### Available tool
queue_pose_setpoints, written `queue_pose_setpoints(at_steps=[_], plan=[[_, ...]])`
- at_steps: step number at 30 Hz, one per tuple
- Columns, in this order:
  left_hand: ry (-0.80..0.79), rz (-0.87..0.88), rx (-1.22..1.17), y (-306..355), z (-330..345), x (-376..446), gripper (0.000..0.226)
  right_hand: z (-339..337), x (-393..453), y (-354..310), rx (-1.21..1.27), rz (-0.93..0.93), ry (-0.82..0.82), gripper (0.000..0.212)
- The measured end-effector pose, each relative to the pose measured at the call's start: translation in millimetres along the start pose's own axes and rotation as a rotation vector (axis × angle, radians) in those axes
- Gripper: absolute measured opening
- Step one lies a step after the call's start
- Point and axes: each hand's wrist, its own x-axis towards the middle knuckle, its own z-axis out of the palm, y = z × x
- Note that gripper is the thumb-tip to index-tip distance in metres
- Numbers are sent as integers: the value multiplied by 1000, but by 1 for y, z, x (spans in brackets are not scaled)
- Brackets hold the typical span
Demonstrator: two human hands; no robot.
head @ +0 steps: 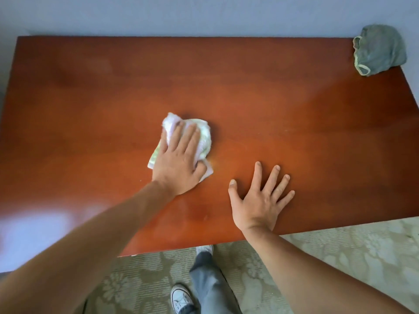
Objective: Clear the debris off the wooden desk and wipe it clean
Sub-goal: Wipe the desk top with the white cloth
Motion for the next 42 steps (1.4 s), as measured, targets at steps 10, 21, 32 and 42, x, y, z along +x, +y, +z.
queue_pose_setpoints(at_steps=[10, 21, 32, 42], plan=[[-70, 12, -42, -10, -12, -4, 76, -12, 6, -2, -11, -56, 20, 84], [0, -79, -51, -3, -12, -4, 74, -20, 107, -92, -33, -335, -42, 67], [3, 47, -70, -46, -6, 14, 75, -15, 113, -93, -30, -314, -14, 65], [-77, 73, -32, -36, -7, 36, 80, -14, 113, -90, 8, -309, -1, 66]])
